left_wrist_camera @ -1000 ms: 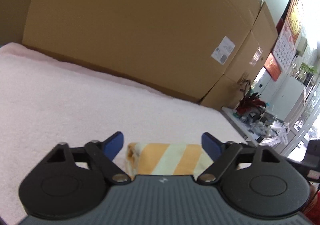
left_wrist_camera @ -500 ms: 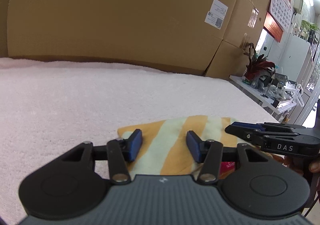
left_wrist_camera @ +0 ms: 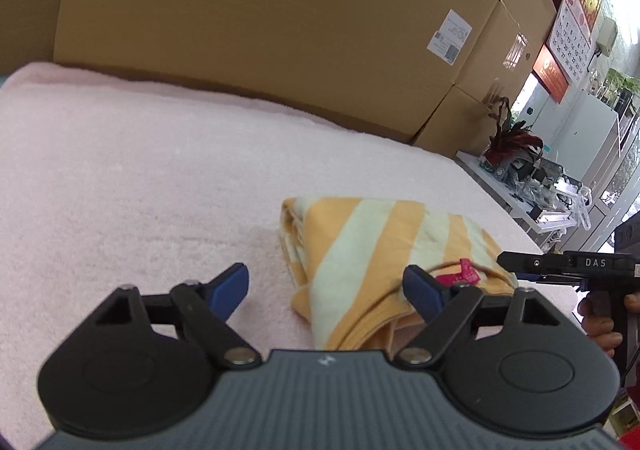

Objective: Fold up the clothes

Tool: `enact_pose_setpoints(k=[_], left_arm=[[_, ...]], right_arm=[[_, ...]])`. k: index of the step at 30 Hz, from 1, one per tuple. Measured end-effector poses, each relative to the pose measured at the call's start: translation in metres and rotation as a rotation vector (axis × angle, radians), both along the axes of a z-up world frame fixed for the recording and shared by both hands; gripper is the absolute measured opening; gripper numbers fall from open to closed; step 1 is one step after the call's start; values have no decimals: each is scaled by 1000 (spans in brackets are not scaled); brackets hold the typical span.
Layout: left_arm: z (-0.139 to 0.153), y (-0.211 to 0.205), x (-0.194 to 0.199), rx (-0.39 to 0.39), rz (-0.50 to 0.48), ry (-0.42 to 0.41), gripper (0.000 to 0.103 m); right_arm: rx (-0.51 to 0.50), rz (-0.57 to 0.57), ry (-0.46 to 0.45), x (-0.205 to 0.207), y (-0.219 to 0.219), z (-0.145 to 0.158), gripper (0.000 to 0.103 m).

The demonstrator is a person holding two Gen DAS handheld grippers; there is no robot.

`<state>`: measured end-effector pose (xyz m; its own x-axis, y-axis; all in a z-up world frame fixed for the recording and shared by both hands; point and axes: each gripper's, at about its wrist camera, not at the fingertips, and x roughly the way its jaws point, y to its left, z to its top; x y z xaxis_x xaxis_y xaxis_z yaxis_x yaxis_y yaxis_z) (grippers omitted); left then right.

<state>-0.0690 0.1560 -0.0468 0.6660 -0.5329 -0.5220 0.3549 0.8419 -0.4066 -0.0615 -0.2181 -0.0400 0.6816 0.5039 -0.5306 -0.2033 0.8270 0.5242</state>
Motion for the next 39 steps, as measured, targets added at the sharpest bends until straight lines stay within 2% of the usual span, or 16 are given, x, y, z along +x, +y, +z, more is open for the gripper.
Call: enact_pose_setpoints(k=[2, 4, 8, 14, 17, 21, 24, 28, 31, 35, 39], left_arm=[[-6, -7, 2, -14, -24, 43, 87], [-7, -12, 2, -14, -28, 44, 92], [-8, -14, 5, -39, -49, 64, 102], [-13, -6, 22, -204, -60, 120, 102], [-14, -1, 25, -258, -54, 152, 102], [-16, 3, 22, -292, -42, 160, 98], [-15, -3, 20, -271, -26, 153, 89], [-12, -7, 17, -228, 6, 138, 66], [-11, -4, 17, -245, 33, 133, 50], [-1, -8, 17, -199, 52, 84, 41], [15, -3, 31, -181, 68, 47, 37]], right_arm=[[35, 7, 27, 0, 0, -4, 48], [54, -2, 36, -1, -1, -7, 53], [76, -3, 44, -3, -2, -9, 53], [105, 23, 40, 4, 7, -12, 54], [82, 41, 12, 5, 15, -11, 58], [95, 55, 2, 4, 9, -13, 53], [106, 62, -2, 4, 7, -13, 46], [65, 83, -52, 0, 10, -8, 39], [66, 82, -68, 1, 9, -8, 34], [63, 87, -117, 2, 12, -1, 31], [26, 124, -174, 15, 23, 14, 29]])
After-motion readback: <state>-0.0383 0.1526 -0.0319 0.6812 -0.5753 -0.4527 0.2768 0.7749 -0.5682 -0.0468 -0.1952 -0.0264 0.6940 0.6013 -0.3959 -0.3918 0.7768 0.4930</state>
